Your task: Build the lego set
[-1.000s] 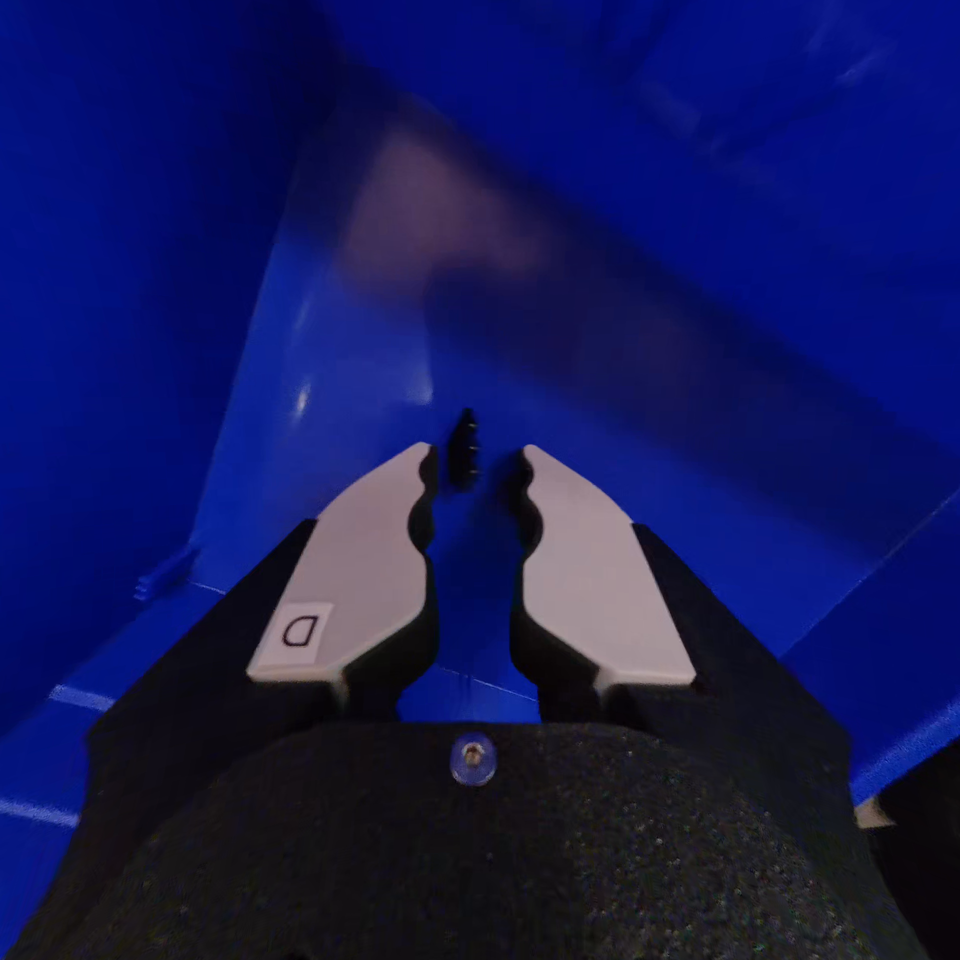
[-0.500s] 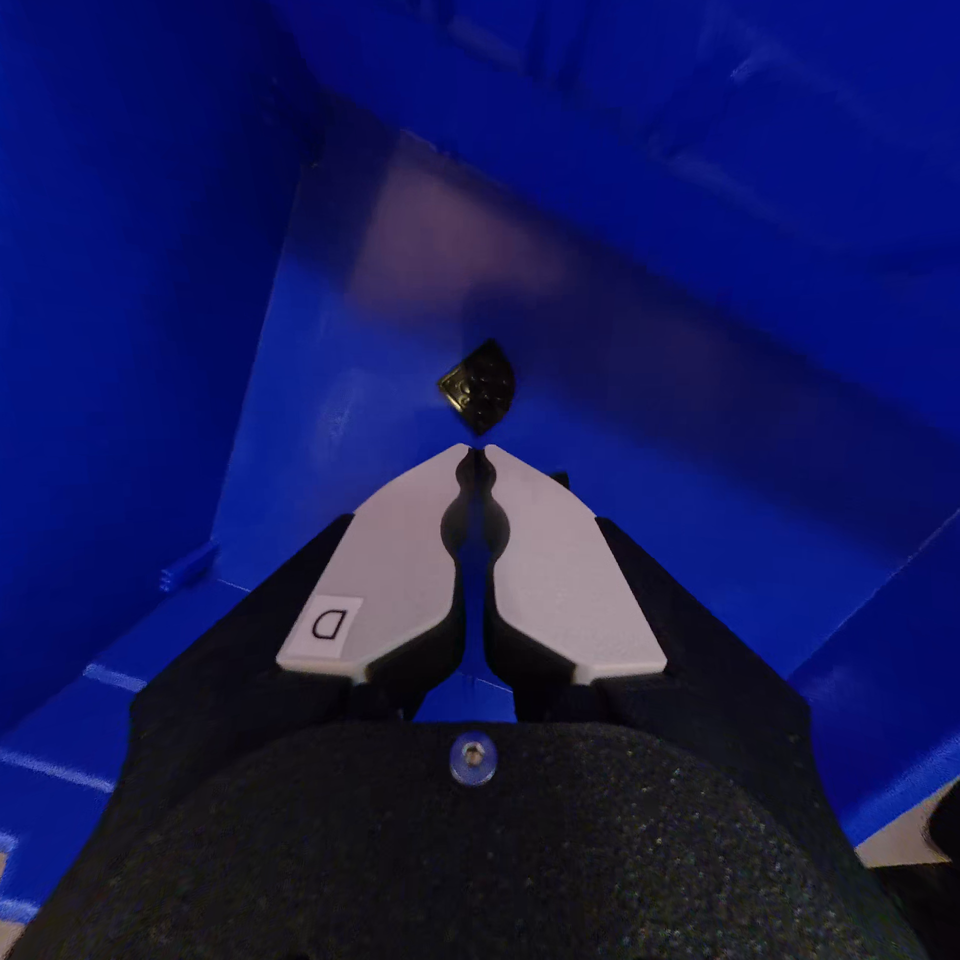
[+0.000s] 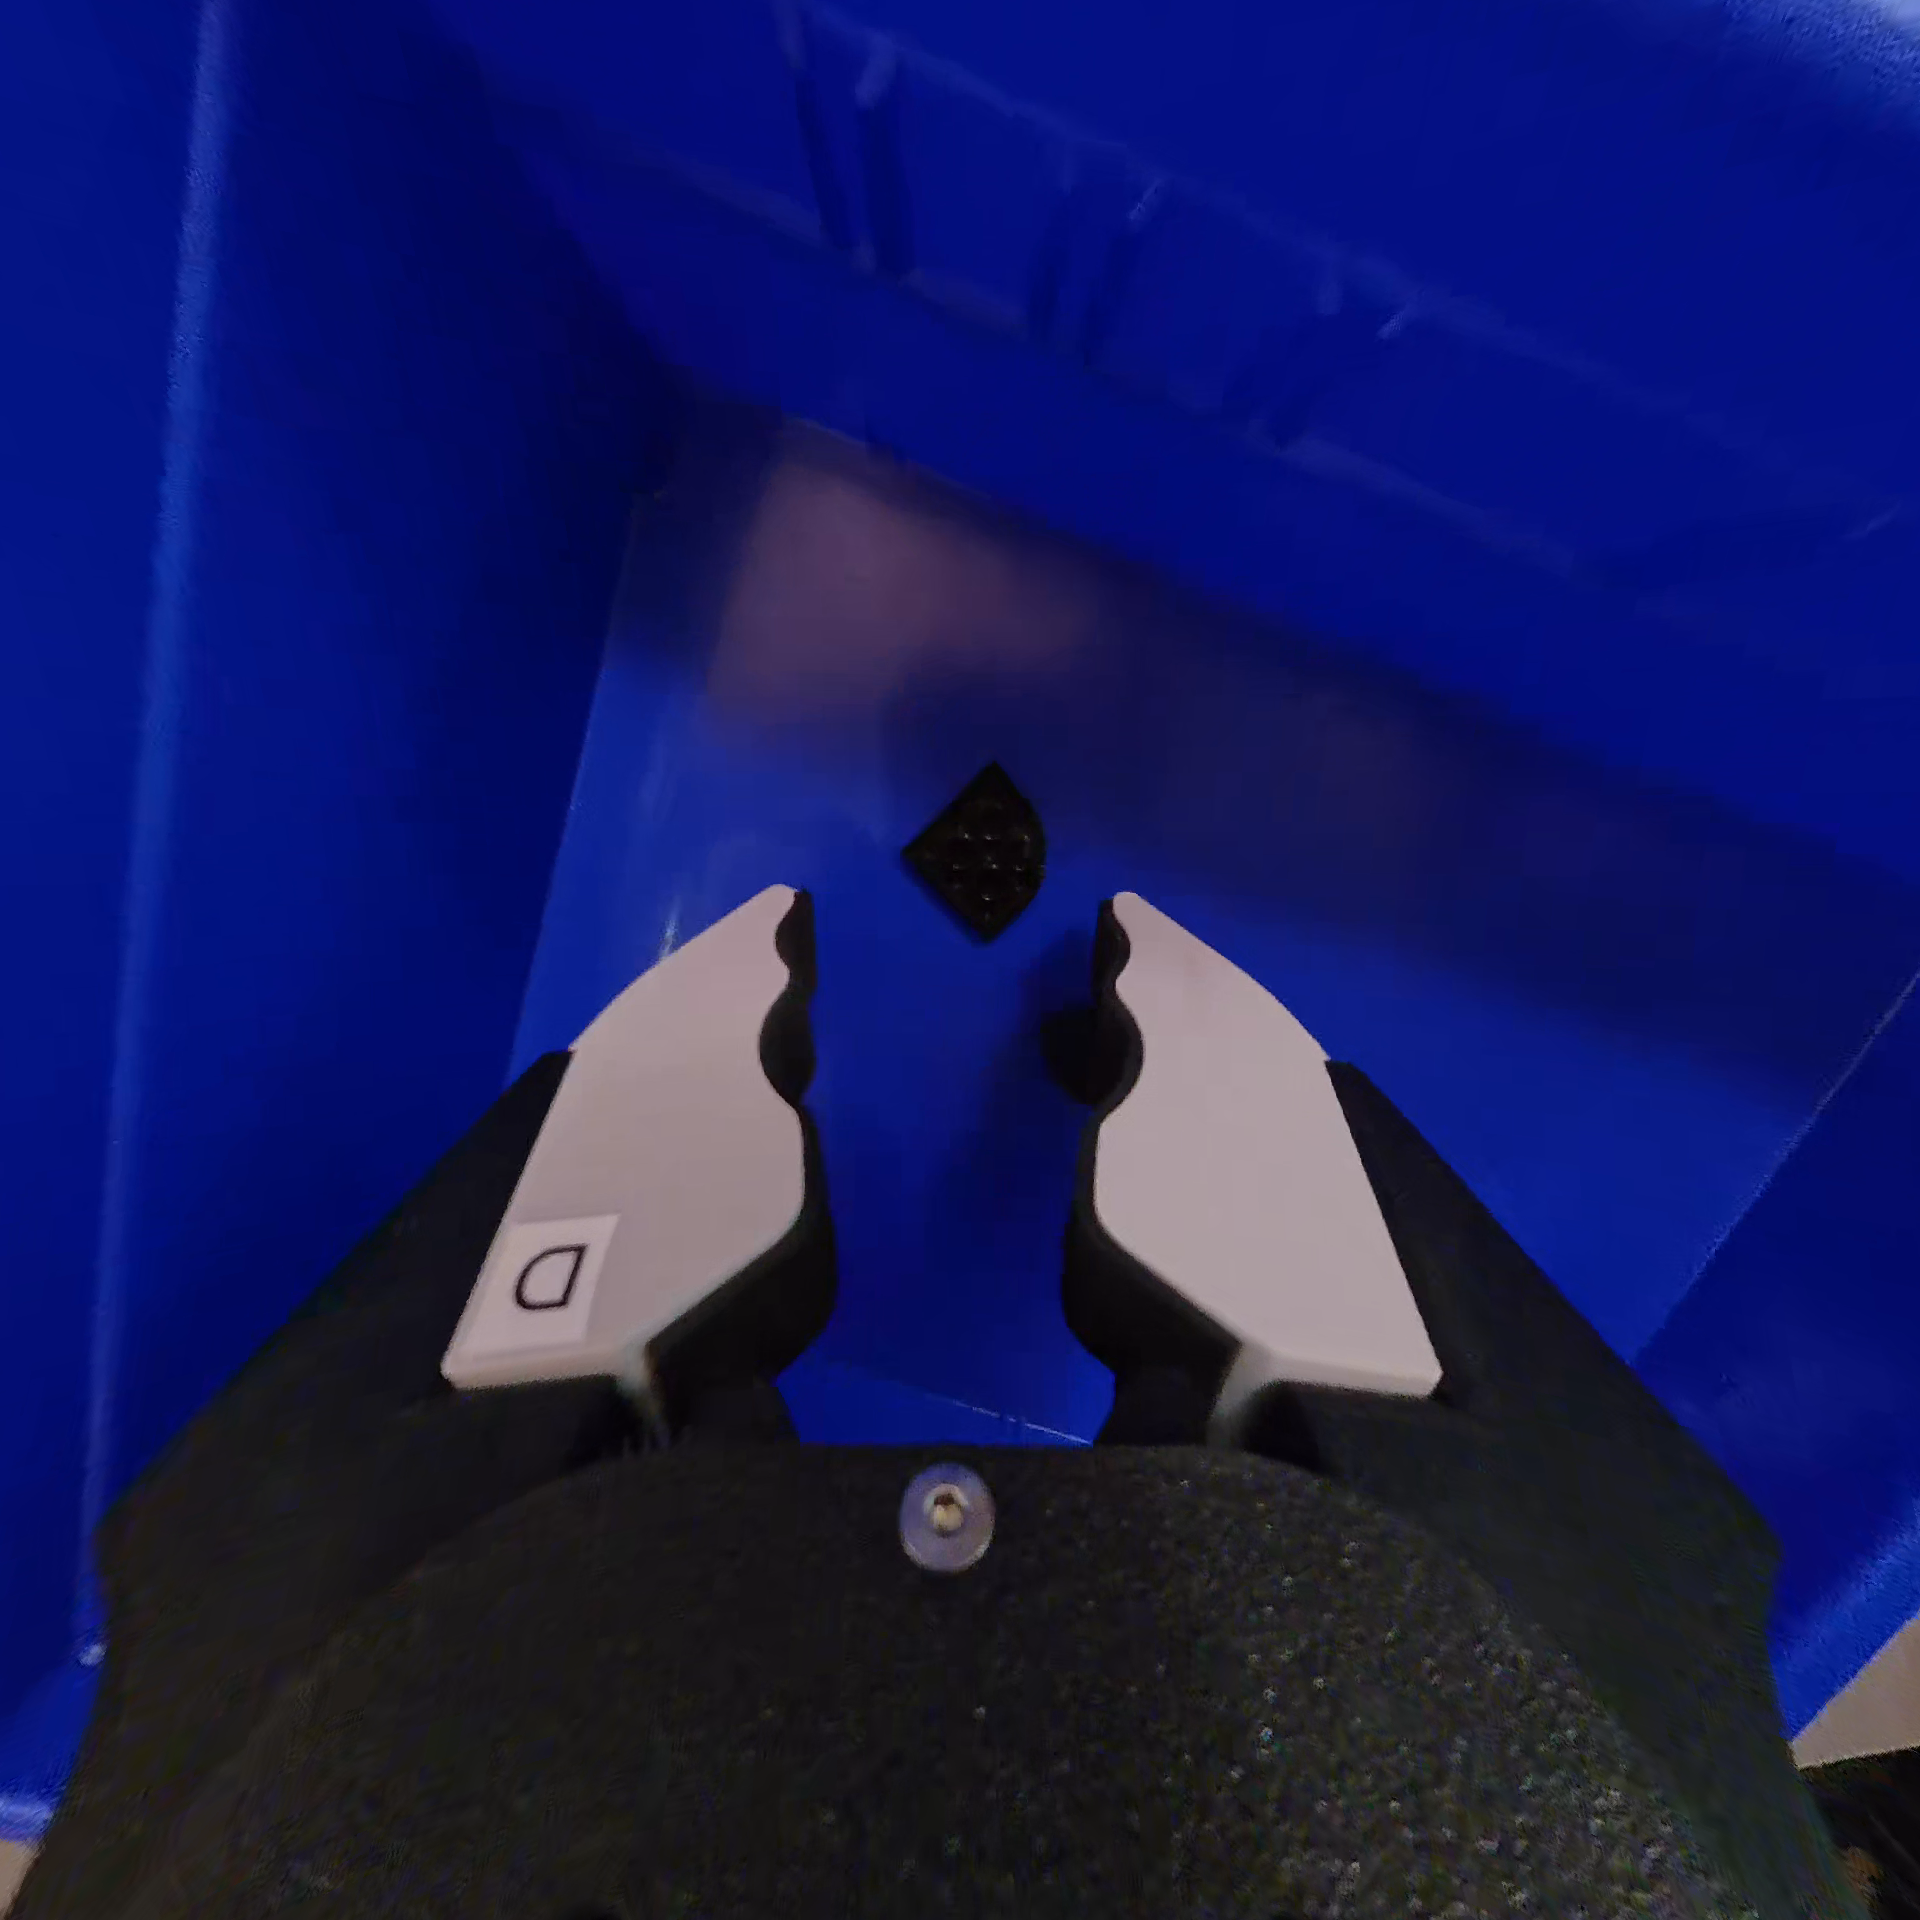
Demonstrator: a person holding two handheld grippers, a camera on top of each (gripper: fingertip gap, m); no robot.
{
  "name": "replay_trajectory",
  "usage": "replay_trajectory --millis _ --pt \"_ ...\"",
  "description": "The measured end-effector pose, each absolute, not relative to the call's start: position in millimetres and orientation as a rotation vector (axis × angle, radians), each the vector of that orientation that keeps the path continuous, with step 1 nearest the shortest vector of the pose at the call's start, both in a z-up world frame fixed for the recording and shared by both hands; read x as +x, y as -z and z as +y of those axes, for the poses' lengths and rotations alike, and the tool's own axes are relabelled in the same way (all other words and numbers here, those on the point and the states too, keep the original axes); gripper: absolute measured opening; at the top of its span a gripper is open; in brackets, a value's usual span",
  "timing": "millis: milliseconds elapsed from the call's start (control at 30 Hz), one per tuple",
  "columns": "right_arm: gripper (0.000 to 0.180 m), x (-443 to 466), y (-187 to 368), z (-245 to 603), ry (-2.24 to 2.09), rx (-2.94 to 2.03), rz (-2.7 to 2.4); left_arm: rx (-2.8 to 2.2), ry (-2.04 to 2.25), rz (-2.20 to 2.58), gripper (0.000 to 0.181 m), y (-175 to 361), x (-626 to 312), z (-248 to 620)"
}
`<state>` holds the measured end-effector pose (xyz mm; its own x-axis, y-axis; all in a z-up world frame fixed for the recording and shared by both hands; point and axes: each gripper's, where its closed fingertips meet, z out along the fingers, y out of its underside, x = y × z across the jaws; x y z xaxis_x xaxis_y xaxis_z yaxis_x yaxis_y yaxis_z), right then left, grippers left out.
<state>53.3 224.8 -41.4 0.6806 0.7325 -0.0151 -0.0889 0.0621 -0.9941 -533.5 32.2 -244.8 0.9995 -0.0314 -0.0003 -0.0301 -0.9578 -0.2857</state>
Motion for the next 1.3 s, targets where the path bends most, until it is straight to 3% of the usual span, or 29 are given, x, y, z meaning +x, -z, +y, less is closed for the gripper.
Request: replay_trajectory --millis 400,500,567,767,900,1033,1100,1300 --pt "0.004 60.9 42.7 227.3 -0.616 -1.375 -0.582 -2.886 0.031 0.059 0.047 256.5 -534.8 31.3" --pt "0.004 58.3 45.1 226.6 -0.618 -1.380 -0.590 -2.878 0.032 0.052 0.040 256.2 -536.4 33.2" --pt "0.004 57.1 46.5 226.6 -0.617 -1.384 -0.595 -2.865 0.042 0.070 0.024 256.0 -534.5 34.9" --pt "0.004 61.5 40.3 222.7 -0.588 -1.361 -0.601 -2.894 -0.043 0.093 0.021 254.4 -536.7 30.9" --pt "0.004 70.1 40.4 220.9 -0.537 -1.356 -0.614 -2.764 -0.138 0.118 0.021 209.0 -522.9 38.0" --pt "0.004 73.2 48.5 221.1 -0.508 -1.361 -0.639 -2.447 0.116 0.318 0.020 122.4 -406.9 57.9" --pt "0.004 68.7 53.1 220.6 -0.526 -1.371 -0.655 -2.346 0.356 0.502 0.020 105.4 -315.3 57.2" --pt "0.004 56.9 47.0 202.0 -0.522 -1.335 -0.735 -2.259 0.730 1.026 0.020 174.9 -103.8 48.3"
